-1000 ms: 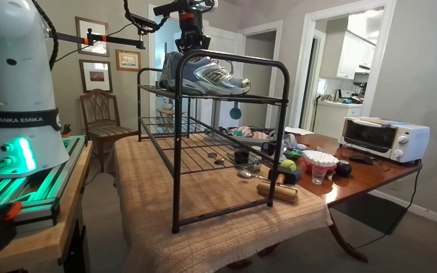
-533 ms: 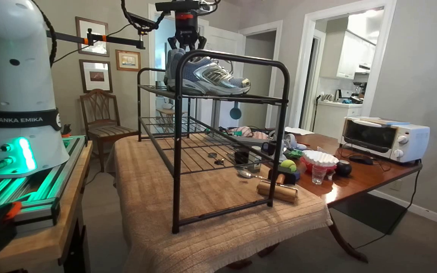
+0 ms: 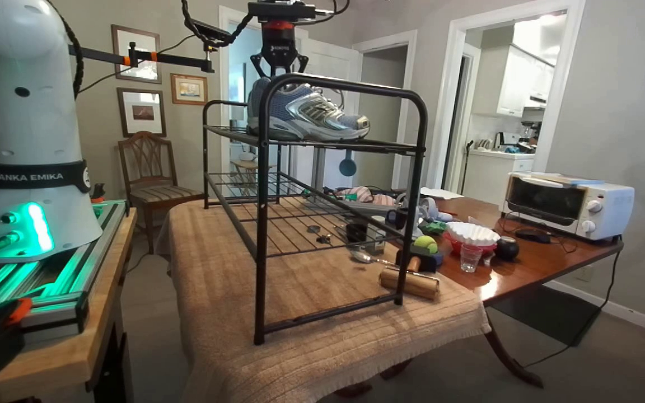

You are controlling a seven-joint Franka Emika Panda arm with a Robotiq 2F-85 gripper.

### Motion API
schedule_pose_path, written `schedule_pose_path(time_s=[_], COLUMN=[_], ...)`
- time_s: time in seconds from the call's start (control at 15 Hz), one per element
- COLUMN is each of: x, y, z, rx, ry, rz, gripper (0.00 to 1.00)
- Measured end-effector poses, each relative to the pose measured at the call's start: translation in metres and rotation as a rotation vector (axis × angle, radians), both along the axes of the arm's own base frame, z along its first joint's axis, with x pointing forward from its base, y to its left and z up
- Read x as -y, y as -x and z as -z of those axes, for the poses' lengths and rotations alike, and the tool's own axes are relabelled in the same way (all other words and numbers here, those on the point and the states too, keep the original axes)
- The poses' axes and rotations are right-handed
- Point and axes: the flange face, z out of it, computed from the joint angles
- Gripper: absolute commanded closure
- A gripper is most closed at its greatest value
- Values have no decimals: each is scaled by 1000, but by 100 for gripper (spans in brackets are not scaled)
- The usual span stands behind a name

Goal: Turn the shoes to the left

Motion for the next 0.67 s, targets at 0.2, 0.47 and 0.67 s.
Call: schedule_pose_path(time_s=[0.2,0.47,0.67], x=[-1,-6,-8], y=[-4,-7,-9], z=[2,7,7], rx=[13,13,21], ry=[-25,-52,-54], rz=[-61,-115,-121], gripper=[92,38,15])
